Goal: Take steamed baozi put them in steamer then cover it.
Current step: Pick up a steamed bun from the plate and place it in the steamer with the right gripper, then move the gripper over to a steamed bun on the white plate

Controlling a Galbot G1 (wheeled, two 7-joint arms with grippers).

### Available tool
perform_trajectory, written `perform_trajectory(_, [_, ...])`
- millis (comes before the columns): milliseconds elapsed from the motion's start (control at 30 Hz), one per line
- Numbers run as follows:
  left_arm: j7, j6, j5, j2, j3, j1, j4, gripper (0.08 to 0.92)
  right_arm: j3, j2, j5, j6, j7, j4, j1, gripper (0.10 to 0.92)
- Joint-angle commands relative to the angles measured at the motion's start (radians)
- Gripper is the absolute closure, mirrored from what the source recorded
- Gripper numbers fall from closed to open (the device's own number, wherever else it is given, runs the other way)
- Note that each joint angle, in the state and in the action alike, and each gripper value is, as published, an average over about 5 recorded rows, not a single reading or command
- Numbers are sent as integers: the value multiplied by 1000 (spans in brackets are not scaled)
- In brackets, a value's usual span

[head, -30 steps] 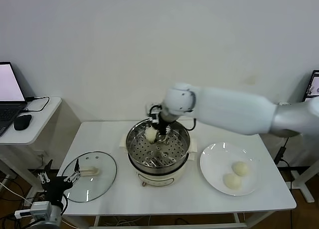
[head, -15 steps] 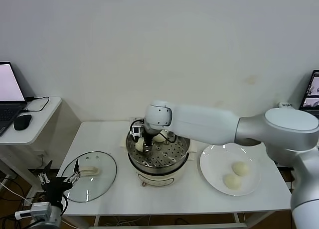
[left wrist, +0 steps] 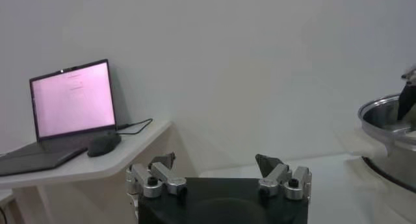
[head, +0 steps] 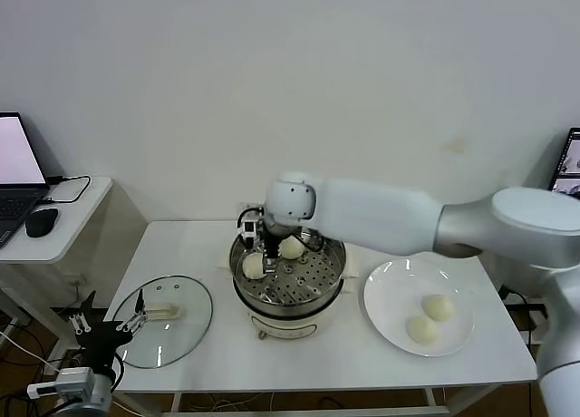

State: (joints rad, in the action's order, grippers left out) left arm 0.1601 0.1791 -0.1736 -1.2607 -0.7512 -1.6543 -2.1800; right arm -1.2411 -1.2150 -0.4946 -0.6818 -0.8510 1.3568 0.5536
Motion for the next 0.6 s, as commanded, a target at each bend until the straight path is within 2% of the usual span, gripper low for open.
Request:
perform_trajectory(33, [-1,1,0,1,3,1,-2,177,-55,305,84,135,-257,183,201,202])
perform_trajectory(333, [-1,1,1,13,25,4,-7,177,-69,634,246,290,-362,321,180,203])
perform_trajectory(600, [-2,0,9,12,43,-1,-7,177,90,807,400,331,-329,343,-105,203])
